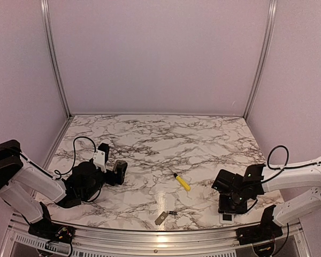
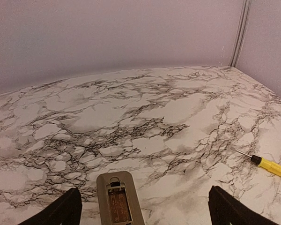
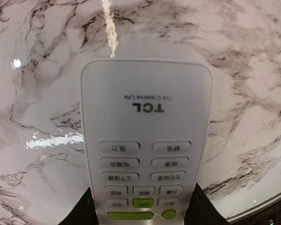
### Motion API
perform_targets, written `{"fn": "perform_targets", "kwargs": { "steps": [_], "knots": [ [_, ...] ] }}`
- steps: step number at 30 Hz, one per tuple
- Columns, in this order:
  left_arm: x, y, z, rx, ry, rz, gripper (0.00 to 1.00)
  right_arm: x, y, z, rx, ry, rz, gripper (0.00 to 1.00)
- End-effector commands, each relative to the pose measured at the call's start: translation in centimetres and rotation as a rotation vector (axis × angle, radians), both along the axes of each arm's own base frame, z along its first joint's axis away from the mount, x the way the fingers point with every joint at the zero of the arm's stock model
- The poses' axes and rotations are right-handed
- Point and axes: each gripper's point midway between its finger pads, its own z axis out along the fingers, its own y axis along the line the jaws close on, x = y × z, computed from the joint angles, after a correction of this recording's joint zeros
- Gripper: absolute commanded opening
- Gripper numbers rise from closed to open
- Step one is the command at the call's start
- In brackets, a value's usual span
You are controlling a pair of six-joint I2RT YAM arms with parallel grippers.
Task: Unload the batteries from the remote control
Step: Pick up the remote control from the center of the board.
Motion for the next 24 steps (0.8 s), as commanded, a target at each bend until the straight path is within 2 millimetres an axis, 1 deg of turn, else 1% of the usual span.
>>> {"fn": "perform_targets", "kwargs": {
  "steps": [1,5,8,12,15,17,24],
  "knots": [
    [-0.2,-0.5,0.7,-0.029,-0.013,-0.034,0.98,3.2,1.6,1.3,0.017,-0.128,0.015,0.05],
    [-0.3,-0.9,0.6,-0.032,-0.008,-0.052,0.98,5.2,3.4,3.5,0.050,-0.209,0.064,0.00],
    [-0.3,-1.0,0.5,-0.030,-0.006,-0.057,0.98,6.6,5.1,5.5,0.096,-0.286,0.105,0.00],
    [-0.4,-1.1,0.7,-0.038,-0.008,-0.069,0.98,8.3,7.8,8.8,0.173,-0.416,0.163,0.00],
    [-0.6,-1.4,0.8,-0.044,-0.008,-0.087,0.98,9.0,10.0,11.3,0.259,-0.518,0.216,0.00],
    [-0.7,-1.6,0.8,-0.046,-0.009,-0.103,0.98,9.2,11.4,12.6,0.327,-0.584,0.247,0.00],
    [-1.2,-2.5,1.0,-0.061,-0.004,-0.160,0.98,9.7,14.4,15.4,0.498,-0.755,0.322,0.00]
  ]
}}
